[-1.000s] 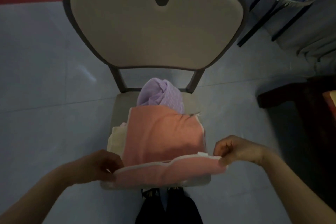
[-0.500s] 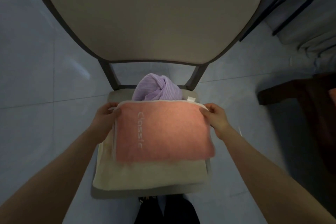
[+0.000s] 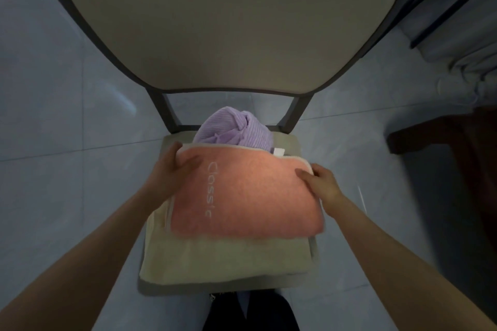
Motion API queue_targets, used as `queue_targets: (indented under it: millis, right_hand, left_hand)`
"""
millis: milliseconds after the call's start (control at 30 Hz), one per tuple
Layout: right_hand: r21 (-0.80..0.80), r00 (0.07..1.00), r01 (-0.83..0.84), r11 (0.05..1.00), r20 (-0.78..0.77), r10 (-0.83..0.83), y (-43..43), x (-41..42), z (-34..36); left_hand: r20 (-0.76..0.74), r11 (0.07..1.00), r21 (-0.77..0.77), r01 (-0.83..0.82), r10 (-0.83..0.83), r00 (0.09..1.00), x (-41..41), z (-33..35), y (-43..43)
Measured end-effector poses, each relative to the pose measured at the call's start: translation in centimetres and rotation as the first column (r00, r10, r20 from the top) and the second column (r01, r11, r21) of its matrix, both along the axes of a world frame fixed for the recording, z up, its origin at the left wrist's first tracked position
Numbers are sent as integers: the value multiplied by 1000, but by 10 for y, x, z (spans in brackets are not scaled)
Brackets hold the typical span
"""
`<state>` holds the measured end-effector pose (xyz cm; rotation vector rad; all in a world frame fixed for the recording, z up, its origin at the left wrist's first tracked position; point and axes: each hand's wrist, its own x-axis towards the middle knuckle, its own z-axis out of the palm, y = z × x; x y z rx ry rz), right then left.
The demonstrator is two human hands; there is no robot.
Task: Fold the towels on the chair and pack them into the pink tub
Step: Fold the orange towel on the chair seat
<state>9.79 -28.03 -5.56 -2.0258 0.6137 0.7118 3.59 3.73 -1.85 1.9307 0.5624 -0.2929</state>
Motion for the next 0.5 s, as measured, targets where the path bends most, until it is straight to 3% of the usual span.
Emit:
queue_targets:
  millis: [133, 200, 367, 500]
  right_hand:
    - [-79, 924, -191, 978, 322, 206, -5, -18, 32]
    - [-83, 890, -233, 969, 383, 247, -4, -31, 51]
    - [-20, 881, -199, 980, 434, 188, 2, -59, 82]
    - [100, 944, -175, 980, 300, 138, 4, -75, 97]
  left_hand:
    - [195, 892, 427, 150, -253, 948, -38, 22, 2]
    - [248, 848, 518, 114, -276, 929, -54, 24, 7]
    - [391, 922, 371, -114, -43, 919, -71, 35, 7]
    - [375, 924, 307, -227, 102, 921, -81, 53, 6]
